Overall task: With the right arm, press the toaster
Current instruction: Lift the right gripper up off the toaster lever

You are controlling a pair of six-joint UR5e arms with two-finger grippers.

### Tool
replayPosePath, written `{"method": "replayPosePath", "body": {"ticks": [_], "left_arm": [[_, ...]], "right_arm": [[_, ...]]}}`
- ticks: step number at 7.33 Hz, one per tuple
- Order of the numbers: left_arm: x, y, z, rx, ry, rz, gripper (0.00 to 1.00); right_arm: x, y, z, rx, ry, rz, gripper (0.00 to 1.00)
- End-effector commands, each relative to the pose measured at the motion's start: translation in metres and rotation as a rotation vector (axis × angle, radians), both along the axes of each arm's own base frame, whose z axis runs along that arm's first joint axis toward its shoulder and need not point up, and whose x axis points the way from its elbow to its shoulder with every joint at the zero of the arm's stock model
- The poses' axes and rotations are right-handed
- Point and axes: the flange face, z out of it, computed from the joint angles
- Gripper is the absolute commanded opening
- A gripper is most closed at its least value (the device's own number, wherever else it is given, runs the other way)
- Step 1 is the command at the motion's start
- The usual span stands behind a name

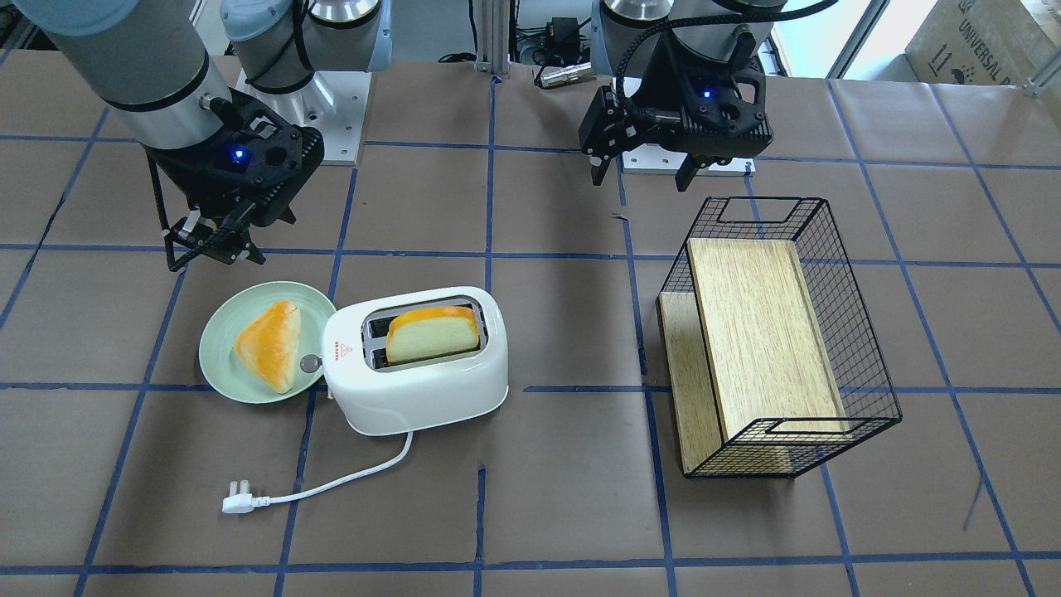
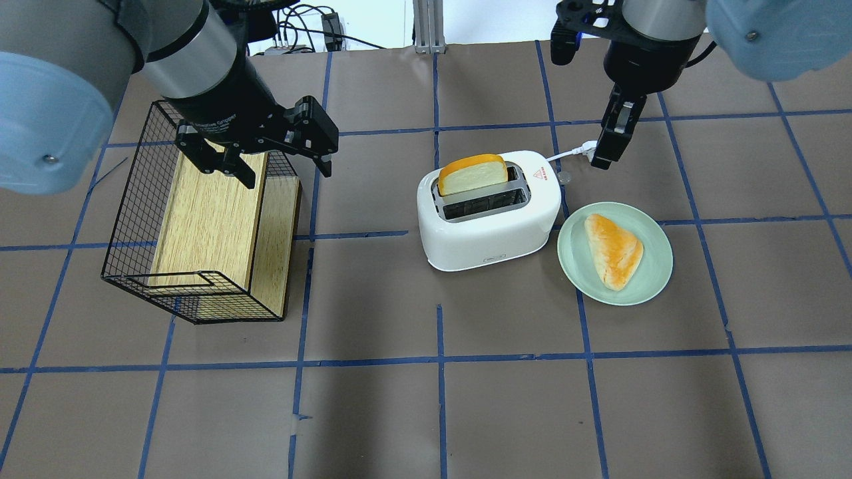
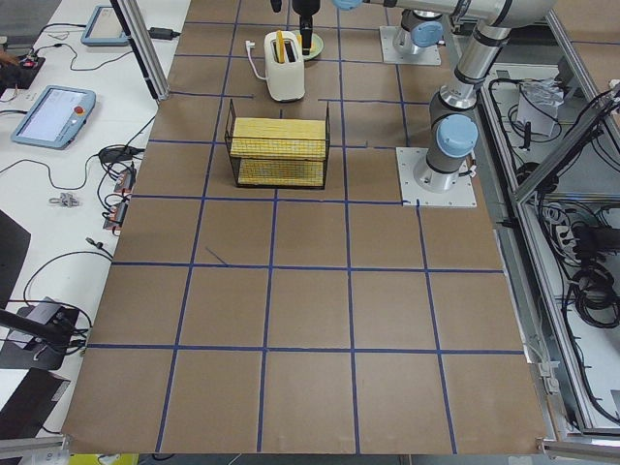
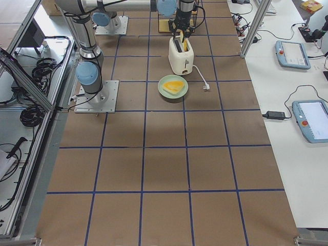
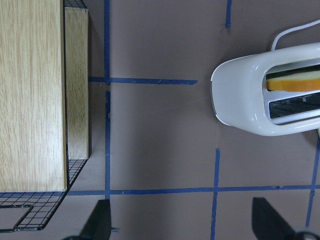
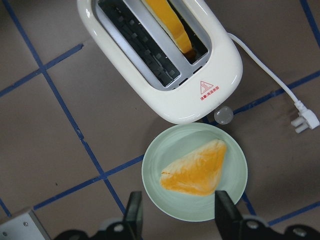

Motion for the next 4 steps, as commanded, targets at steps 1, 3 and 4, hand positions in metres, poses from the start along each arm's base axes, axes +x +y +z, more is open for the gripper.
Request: {"method": "replayPosePath", "body": {"ticks": [1,3,4], "left_arm": [[0.000,0.000,0.000,0.000,0.000,0.000,1.00],[0.000,0.000,0.000,0.000,0.000,0.000,1.00],[0.000,0.000,0.001,-0.001,0.000,0.000,1.00]], "right_arm": [[0.000,0.014,0.015,-0.013,0.022,-0.337,0.66],[0.001,0.016,0.029,-0.041,0.030,-0.732,0.71],[0.002,0.021,0.031,-0.032,0.035,-0.950,0.73]]}}
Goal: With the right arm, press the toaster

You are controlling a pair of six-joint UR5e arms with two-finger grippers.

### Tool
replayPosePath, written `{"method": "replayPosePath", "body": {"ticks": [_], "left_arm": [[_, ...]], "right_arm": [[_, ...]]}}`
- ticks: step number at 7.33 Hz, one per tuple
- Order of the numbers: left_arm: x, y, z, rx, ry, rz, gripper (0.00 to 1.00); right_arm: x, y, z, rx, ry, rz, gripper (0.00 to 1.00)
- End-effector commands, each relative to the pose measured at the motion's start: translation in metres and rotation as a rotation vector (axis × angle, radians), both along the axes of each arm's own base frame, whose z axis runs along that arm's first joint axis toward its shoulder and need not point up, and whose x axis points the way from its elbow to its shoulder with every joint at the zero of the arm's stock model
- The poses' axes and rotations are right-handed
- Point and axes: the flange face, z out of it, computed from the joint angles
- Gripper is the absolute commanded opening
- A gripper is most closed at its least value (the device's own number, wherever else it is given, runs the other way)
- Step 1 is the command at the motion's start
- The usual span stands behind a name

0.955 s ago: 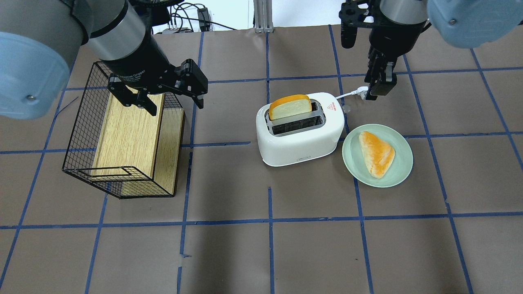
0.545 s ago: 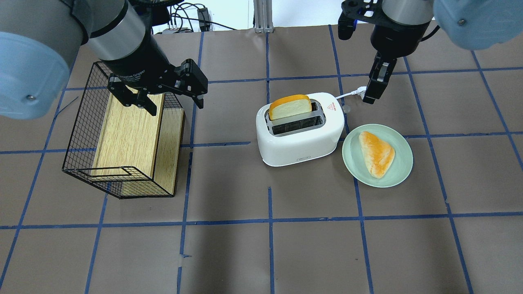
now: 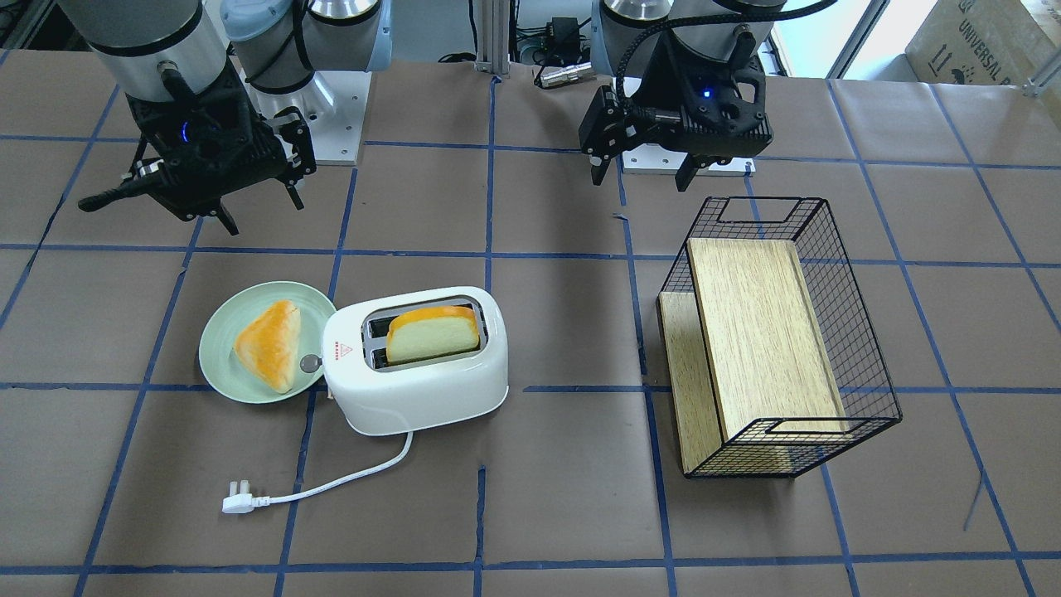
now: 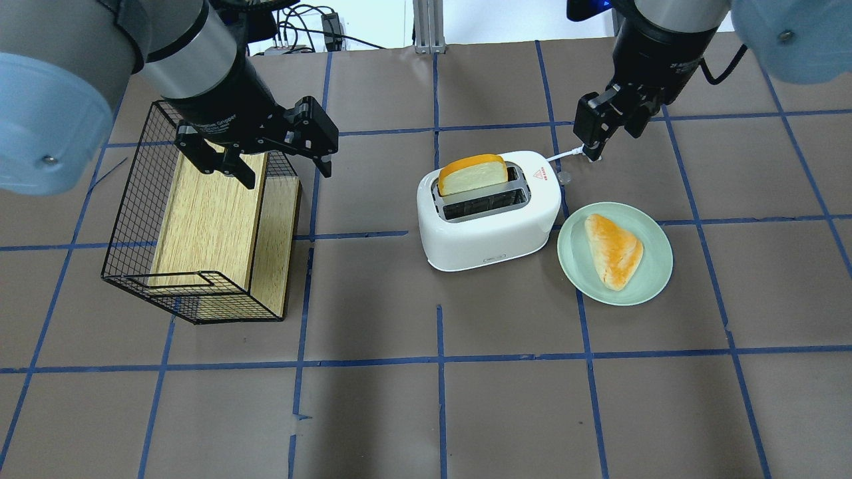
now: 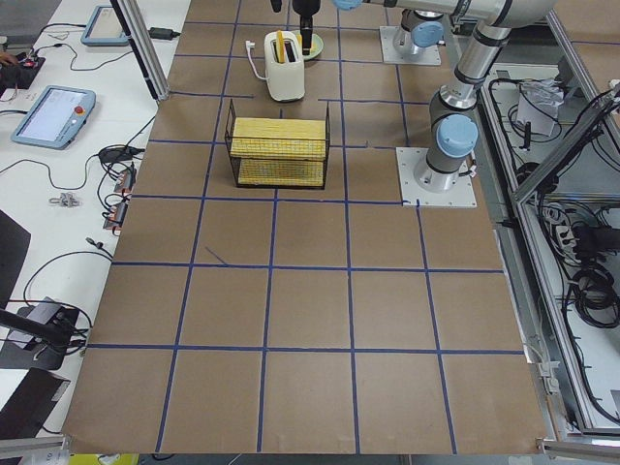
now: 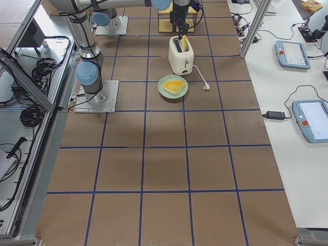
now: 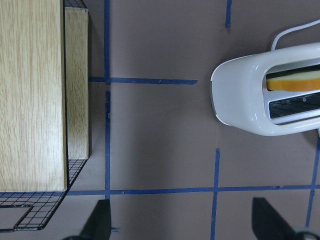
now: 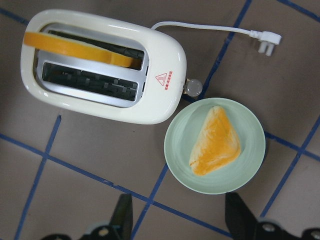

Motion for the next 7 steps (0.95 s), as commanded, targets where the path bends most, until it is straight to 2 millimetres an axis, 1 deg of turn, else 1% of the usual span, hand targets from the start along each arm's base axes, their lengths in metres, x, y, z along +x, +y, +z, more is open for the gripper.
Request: {"method": "replayPosePath", "body": {"ticks": [1,2,7], "left_arm": [[0.0000,0.0000,-0.0001,0.000,0.000,0.000,1.00],[0.0000,0.0000,-0.0001,0.000,0.000,0.000,1.00],[0.0000,0.0000,-0.0001,0.000,0.000,0.000,1.00]], "right_arm": [[0.0033,0.0057,0.0052,0.011,-0.018,-0.486,0.83],[0.0021,0.0040,-0.0015,0.024,0.000,-0.602,0.99],[0.0005,0.0036,-0.0007,0.015,0.016,-0.612,1.00]]}}
